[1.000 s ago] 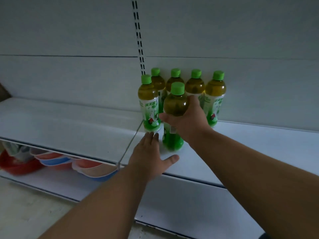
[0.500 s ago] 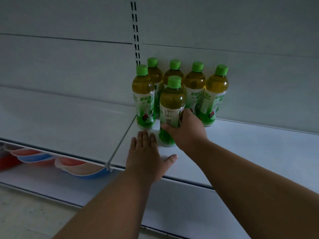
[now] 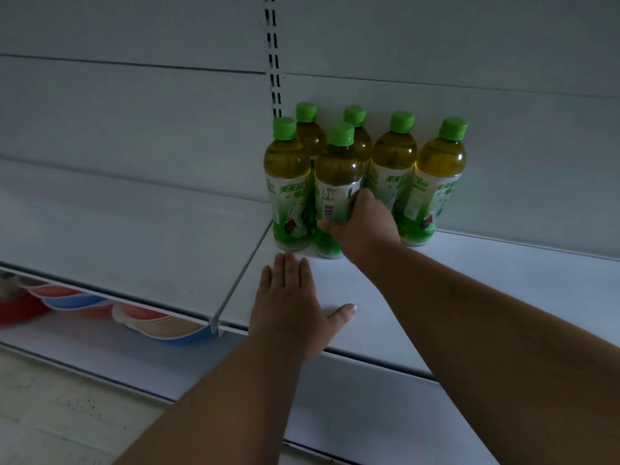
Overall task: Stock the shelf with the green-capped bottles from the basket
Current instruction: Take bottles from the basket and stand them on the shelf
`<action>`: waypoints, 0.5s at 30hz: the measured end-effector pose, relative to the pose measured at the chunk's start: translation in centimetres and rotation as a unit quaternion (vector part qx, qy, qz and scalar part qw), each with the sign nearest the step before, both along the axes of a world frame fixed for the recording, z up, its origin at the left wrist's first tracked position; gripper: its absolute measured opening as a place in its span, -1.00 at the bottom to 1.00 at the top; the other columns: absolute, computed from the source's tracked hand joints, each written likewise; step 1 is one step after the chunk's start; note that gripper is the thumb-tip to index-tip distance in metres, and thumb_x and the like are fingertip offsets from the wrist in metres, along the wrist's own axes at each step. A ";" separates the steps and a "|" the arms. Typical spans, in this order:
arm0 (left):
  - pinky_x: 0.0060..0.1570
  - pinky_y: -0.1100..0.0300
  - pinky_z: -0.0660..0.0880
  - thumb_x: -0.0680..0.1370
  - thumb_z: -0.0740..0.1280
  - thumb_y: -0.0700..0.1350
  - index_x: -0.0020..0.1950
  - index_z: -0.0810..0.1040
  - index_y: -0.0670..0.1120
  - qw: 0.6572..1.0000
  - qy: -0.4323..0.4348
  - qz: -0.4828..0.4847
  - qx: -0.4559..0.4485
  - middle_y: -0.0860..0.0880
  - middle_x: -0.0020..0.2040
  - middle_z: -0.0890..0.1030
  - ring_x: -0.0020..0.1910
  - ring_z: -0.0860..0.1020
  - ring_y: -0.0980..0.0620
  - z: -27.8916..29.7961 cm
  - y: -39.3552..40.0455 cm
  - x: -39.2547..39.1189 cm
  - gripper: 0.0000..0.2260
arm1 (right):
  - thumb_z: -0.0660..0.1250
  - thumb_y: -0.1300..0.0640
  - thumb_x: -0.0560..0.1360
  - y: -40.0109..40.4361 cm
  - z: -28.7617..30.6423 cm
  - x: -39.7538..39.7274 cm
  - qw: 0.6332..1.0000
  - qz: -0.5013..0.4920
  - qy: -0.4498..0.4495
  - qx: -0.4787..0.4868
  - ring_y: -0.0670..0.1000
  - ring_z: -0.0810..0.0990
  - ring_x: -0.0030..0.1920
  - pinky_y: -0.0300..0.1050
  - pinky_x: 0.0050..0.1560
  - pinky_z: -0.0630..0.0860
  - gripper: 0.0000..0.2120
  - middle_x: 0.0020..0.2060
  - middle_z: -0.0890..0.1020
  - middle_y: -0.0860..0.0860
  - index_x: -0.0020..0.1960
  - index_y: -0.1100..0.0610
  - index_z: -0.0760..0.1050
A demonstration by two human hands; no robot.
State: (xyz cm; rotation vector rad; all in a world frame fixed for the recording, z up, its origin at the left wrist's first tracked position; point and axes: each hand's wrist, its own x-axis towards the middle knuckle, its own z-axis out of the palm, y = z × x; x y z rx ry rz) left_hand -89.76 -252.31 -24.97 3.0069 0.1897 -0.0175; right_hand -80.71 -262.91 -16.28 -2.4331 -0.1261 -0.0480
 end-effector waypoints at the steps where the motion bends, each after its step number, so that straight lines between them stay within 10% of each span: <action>1: 0.55 -0.08 -0.15 0.45 0.00 0.53 0.62 -0.19 -0.16 1.000 0.003 0.000 -0.004 -0.20 0.63 -0.17 0.60 -0.20 -0.11 0.0 0.0 0.1 0.02 | 0.53 -0.12 0.39 -0.2 0.0 -0.5 1.000 -0.001 0.001 -0.003 0.13 0.54 0.23 0.05 0.20 0.53 -0.33 0.23 0.53 0.09 0.32 0.15 0.34; 8: 0.56 -0.01 -0.07 0.51 0.07 0.45 0.63 -0.13 -0.11 0.999 0.020 -0.001 -0.040 -0.13 0.64 -0.08 0.61 -0.09 -0.08 3.2 0.9 -2.0 -0.08 | 0.42 -0.14 0.46 -2.6 -0.5 -8.0 0.983 0.102 -0.080 -0.131 0.11 0.32 0.38 0.05 0.36 0.37 -0.27 0.36 0.36 0.04 0.48 0.04 0.15; 15: 0.32 -0.03 0.36 0.48 0.33 0.30 0.52 0.29 -0.06 0.992 -0.097 0.070 0.048 -0.08 0.44 0.42 0.38 0.40 -0.12 8.4 7.9 -16.3 -0.27 | 0.35 -0.16 0.49 4.0 2.5 -15.1 0.922 0.297 -0.120 -0.217 0.17 0.28 0.43 0.11 0.36 0.30 -0.24 0.48 0.24 0.07 0.55 -0.02 0.07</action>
